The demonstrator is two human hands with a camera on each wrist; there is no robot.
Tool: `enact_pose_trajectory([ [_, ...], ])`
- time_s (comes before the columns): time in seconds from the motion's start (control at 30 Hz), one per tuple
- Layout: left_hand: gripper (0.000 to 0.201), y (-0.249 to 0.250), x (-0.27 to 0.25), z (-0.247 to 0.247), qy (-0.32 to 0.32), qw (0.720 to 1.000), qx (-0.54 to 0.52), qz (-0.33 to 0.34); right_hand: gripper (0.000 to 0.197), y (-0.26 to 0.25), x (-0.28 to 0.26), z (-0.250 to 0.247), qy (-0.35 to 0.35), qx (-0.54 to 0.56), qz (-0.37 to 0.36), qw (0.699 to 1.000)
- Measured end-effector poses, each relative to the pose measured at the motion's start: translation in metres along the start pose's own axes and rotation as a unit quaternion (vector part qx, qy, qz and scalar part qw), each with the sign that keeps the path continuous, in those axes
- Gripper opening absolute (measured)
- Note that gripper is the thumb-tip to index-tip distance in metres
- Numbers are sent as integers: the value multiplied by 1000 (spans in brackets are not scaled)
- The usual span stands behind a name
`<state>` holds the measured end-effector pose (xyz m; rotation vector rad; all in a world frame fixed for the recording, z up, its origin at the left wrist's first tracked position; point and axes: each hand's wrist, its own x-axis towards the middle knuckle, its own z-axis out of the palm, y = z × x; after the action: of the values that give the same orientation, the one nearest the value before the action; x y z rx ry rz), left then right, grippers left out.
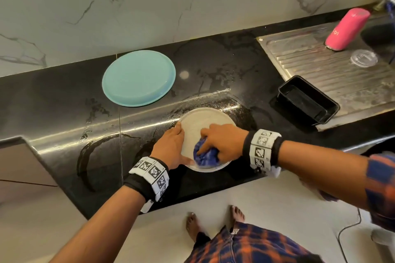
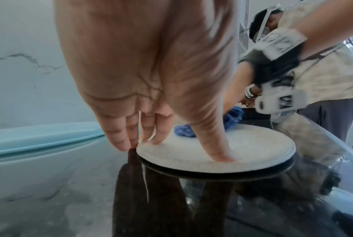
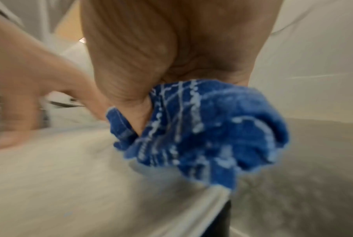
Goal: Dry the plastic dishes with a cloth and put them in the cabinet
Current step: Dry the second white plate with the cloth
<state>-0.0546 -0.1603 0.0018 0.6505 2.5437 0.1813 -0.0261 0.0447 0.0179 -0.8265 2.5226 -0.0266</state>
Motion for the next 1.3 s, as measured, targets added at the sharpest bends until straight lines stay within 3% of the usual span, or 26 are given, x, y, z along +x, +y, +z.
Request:
enact_pose_trajectory([
  [0.13, 122, 2, 1, -2, -12, 1000, 9, -8, 37, 38, 24, -32, 74, 17, 140, 987],
  [0.23, 123, 4, -1, -3, -12, 1000, 13, -20, 35, 31, 29, -31, 83, 3, 180, 980],
  [0.43, 120, 11, -2, -1, -8, 998, 62, -13, 47, 4, -34, 13, 67, 71, 278, 956],
  [0.67, 118, 20, 3, -4, -13, 994, 109, 7, 33, -52, -31, 19, 60, 136, 211, 966],
  [0.83, 118, 12, 4, 0, -17, 997, 67, 15, 35, -15, -39, 4, 53, 107, 249, 961],
  [1.0, 118, 6, 5, 4, -1, 999, 42, 25, 23, 32, -10, -19, 92, 80, 304, 945],
  [1.17, 117, 2, 9, 4, 3, 999, 29, 34, 14, 27, 42, -36, 115, 82, 248, 958],
  [1.3, 120, 3, 7, 4, 15, 999, 29, 23, 20, 8, 64, -39, 107, 43, 196, 974],
])
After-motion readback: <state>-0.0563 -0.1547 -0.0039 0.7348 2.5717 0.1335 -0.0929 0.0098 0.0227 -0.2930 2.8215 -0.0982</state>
